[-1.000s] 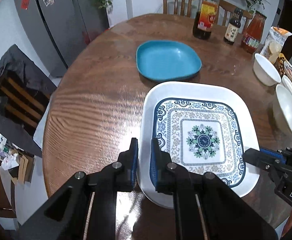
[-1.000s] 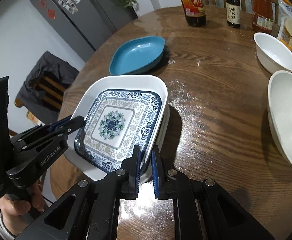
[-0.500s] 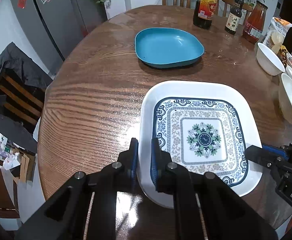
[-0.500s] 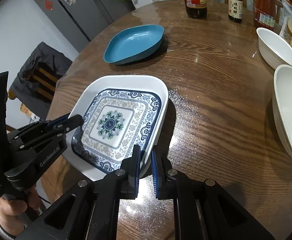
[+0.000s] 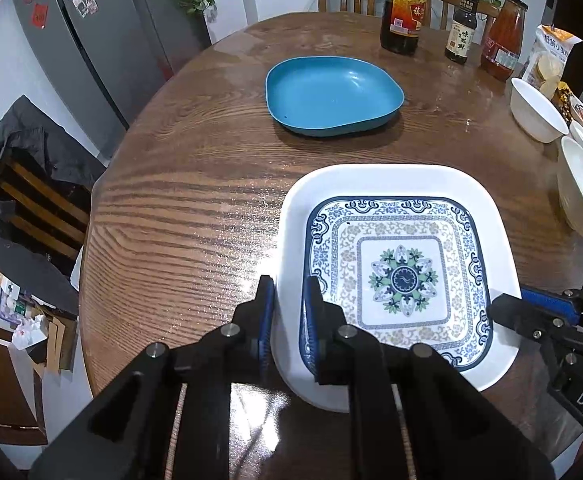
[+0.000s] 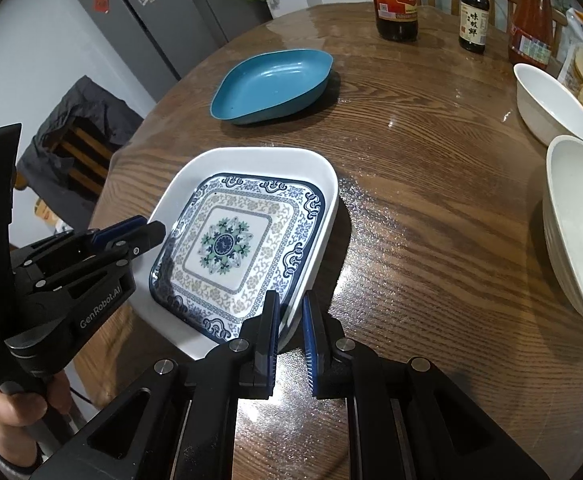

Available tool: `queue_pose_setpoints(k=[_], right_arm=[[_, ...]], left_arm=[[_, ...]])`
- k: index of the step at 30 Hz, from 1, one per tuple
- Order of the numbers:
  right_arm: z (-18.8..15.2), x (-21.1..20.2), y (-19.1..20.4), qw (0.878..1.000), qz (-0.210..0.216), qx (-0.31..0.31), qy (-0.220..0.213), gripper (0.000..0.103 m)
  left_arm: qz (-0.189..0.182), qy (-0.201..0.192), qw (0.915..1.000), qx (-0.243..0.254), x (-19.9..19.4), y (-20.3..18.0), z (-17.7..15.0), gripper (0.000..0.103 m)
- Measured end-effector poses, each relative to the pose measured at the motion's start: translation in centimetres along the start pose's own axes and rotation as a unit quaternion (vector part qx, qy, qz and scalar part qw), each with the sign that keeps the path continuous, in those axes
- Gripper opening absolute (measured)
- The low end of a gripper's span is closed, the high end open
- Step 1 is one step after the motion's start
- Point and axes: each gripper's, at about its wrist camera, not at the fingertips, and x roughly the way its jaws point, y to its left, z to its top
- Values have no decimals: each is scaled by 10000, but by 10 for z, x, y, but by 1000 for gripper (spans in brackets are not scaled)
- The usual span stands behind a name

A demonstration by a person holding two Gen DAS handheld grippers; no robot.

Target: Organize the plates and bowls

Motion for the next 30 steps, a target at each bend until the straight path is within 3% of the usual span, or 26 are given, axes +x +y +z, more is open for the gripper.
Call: queue_pose_setpoints(k=[19, 24, 27, 30], right_arm=[[1, -1, -3, 9999, 44, 154, -15, 13], [3, -8, -7, 9995, -29, 242, -183, 13], [5, -10, -9, 9993, -37, 296, -206, 14], [4, -12, -11, 9991, -9, 352, -231, 15]], left_arm=[[10, -8, 10000, -13, 0, 0, 0, 18], [124, -65, 9999, -21, -1, 0, 0, 42], [124, -109, 9999, -38, -3, 1, 0, 46], [163, -184, 9997, -40, -7, 1, 1, 57]])
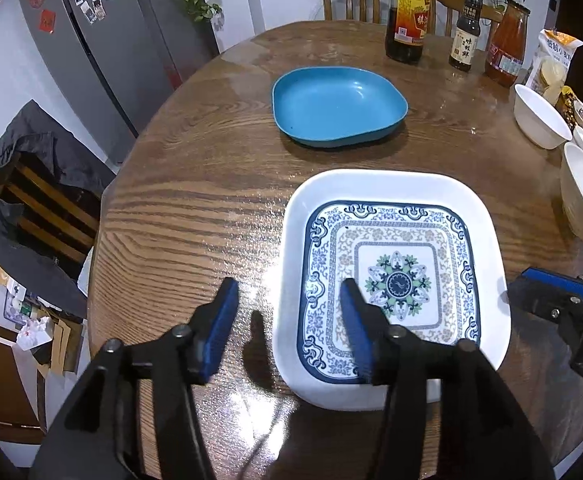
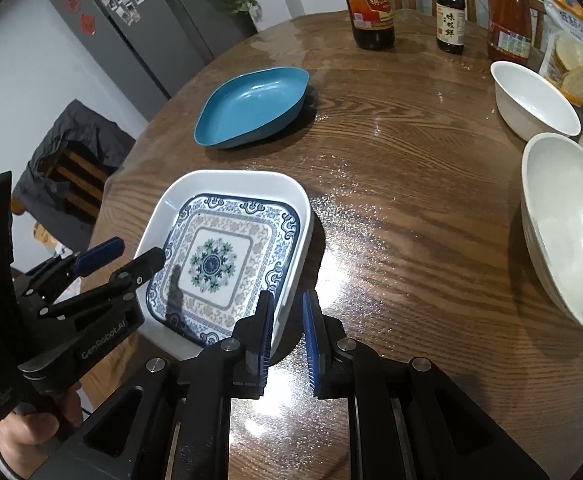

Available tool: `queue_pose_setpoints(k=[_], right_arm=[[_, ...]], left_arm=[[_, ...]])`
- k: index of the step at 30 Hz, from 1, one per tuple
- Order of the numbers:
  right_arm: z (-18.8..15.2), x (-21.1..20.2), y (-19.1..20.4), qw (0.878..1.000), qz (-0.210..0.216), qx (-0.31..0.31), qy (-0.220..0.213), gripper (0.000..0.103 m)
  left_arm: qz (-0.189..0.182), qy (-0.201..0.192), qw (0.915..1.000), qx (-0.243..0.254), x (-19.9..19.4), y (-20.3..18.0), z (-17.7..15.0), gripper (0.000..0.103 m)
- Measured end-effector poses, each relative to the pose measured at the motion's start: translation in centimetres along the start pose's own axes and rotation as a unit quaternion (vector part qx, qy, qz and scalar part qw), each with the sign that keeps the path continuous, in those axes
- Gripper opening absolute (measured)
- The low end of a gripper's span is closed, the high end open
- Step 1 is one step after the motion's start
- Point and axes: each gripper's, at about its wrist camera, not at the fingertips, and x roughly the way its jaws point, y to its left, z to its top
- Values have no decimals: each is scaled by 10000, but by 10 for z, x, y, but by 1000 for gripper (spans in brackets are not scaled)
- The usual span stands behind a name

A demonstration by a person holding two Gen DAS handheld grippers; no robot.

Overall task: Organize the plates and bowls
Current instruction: 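Lower the square plates onto the table and open both grippers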

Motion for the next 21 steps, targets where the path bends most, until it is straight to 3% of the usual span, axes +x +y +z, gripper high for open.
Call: queue_pose_setpoints(k=[2, 7, 14, 18, 21], right_arm=[[0, -1, 0, 10000, 1, 13, -11, 19], [1, -6, -4, 9998, -58, 127, -165, 49], [6, -17, -11, 9991, 18, 244, -356, 56], [10, -22, -15, 9985, 115, 274, -458, 60], [13, -28, -16, 9982, 90, 251, -541, 60]], left_arm=[[39, -59, 10000, 5, -2, 0, 1, 65], [69, -190, 9998, 6, -9, -1, 3, 77], [60, -318, 9995, 2, -16, -4, 7, 85], [27, -376, 9993, -42, -18, -5, 11, 100], [-9, -407, 9991, -72, -19, -6, 15, 100]])
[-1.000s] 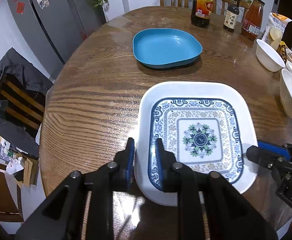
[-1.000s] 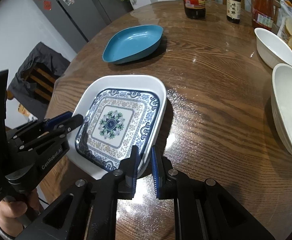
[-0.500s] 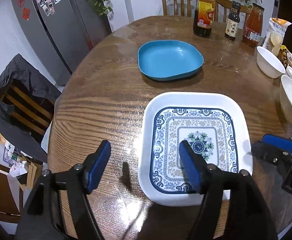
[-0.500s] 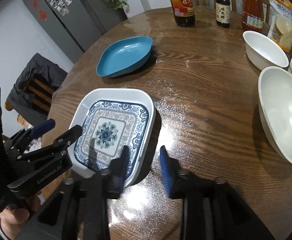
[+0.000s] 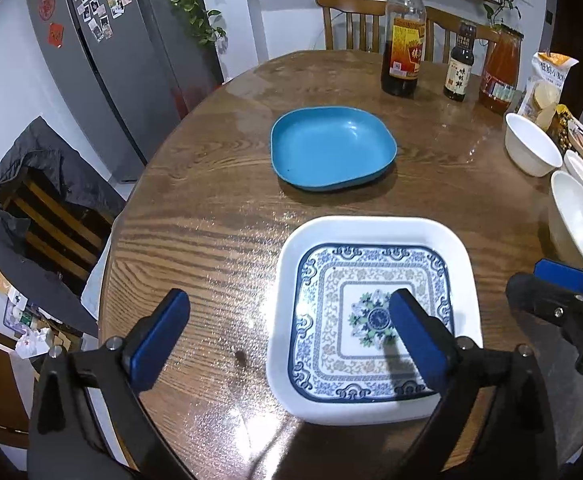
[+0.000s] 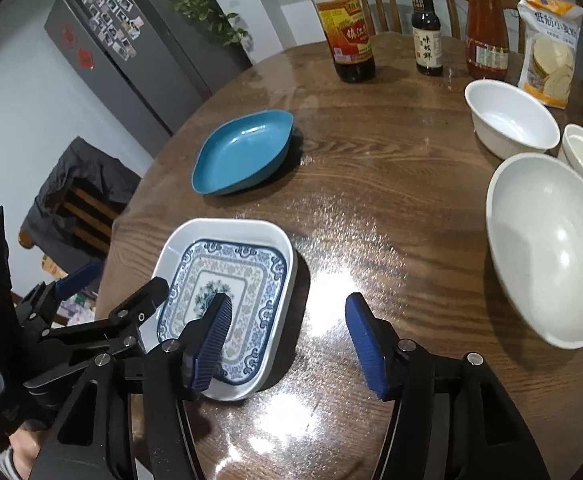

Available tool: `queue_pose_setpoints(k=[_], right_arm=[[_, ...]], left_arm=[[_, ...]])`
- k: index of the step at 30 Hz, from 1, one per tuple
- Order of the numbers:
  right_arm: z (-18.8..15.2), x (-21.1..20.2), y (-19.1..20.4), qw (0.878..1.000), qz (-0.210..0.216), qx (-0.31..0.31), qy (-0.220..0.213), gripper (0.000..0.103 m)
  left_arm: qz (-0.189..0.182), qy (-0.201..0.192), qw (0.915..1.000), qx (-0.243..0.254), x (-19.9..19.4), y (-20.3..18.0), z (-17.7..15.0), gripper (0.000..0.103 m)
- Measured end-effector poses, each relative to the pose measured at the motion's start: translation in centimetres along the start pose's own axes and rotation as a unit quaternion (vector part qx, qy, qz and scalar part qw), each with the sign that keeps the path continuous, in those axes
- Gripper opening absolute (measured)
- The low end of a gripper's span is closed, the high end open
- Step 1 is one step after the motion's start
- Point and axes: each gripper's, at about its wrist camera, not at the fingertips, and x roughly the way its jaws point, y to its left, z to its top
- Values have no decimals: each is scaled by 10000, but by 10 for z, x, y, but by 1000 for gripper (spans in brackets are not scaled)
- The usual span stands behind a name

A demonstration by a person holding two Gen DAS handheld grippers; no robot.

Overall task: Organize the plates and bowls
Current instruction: 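Lower the square plates onto the table and open both grippers, then move both grippers to the teal plate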

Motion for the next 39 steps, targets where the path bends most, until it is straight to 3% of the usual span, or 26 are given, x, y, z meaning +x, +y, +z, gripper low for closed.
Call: queue_pose_setpoints(k=[6, 10, 19, 24, 30, 35, 39], right_arm=[[14, -14, -5, 9997, -127, 42, -214, 61], [25, -22, -7, 9992, -217, 11, -333, 69], [58, -26, -1, 9985, -338, -221, -383, 69], [82, -20, 2, 9980, -368, -325, -403, 70], [109, 6, 5, 9982, -352, -349, -329, 70], [125, 52, 3, 9998, -168, -143, -19, 70], [125, 88, 1, 9997, -160, 18, 188, 70]], left_arm=[[28, -143, 9999, 8, -5, -6, 13, 102], [45, -240, 9997, 33, -7, -10, 21, 102], [-41, -317, 9994, 147, -5, -18, 43, 102], [-336, -159, 9991, -216, 8, -3, 73, 102], [-260, 4, 9980, -572, 37, 15, 112, 102], [-269, 214, 9972, -660, 74, 20, 127, 98], [-206, 478, 9965, -661, 104, 22, 125, 80]])
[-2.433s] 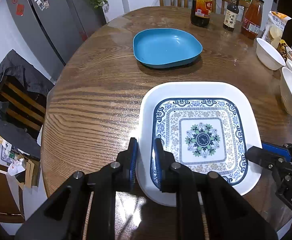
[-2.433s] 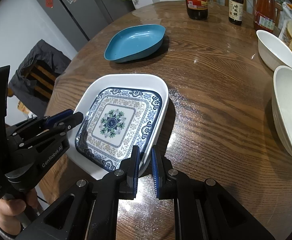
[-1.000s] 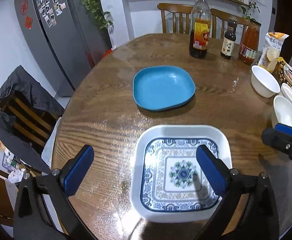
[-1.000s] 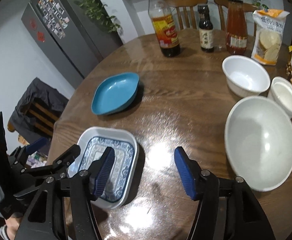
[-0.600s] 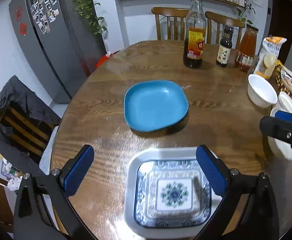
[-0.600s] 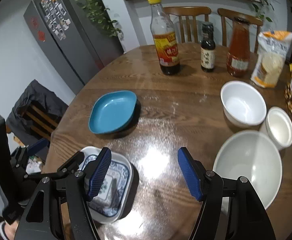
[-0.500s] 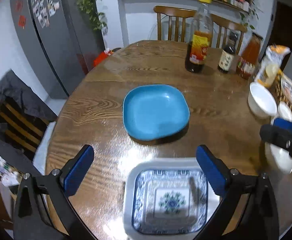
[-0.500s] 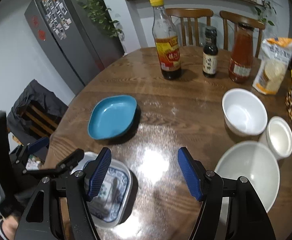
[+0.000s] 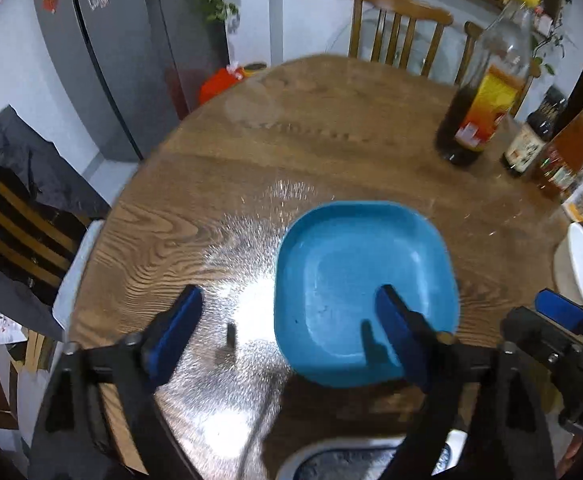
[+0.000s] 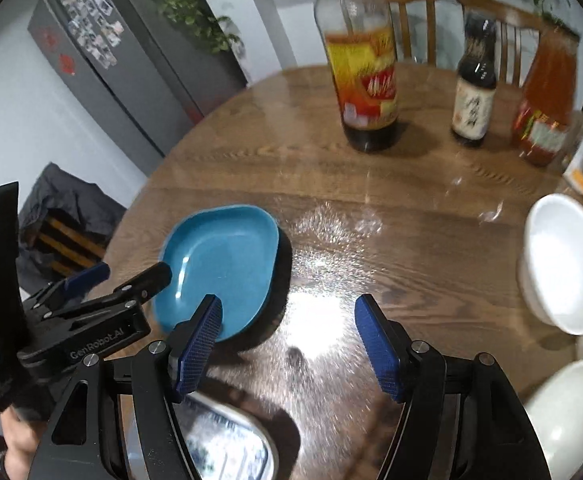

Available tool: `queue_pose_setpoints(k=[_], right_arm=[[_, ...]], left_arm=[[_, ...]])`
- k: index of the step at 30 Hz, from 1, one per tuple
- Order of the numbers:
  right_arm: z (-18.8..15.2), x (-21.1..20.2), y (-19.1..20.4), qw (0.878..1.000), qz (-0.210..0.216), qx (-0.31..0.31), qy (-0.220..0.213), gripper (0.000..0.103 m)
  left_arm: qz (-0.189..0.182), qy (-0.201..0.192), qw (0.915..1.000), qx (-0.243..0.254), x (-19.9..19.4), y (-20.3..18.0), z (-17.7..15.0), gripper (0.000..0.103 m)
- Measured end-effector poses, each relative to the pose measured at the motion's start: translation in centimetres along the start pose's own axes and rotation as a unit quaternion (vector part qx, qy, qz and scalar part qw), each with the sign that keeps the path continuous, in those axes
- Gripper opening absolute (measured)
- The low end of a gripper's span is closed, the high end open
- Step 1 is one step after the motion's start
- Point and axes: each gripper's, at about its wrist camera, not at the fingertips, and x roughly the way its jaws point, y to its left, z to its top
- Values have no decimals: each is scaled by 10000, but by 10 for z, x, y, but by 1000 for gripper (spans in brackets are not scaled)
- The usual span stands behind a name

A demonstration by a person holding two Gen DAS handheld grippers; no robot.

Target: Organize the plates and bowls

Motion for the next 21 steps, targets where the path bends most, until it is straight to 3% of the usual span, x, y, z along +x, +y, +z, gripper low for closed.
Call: queue_pose_setpoints(k=[5, 9, 14, 19, 21], right_arm=[[-2, 28, 0, 9998, 94, 144, 129, 70], [-4, 39, 4, 9997, 110, 62, 207, 69], [-2, 49, 14, 9994, 184, -80, 286, 52], [0, 56, 24, 9990, 157, -250, 327, 24], [0, 57, 24, 9991, 112, -264, 307, 22]], left_arm=[[4, 147, 9999, 9, 21, 3, -6, 66], [-108, 262, 9996, -29, 31, 5, -6, 47], [-183, 208, 9996, 11, 31, 6, -7, 32], [-245, 149, 9995, 113, 30, 1, -8, 18], [-229, 109, 9996, 146, 29, 0, -9, 17]])
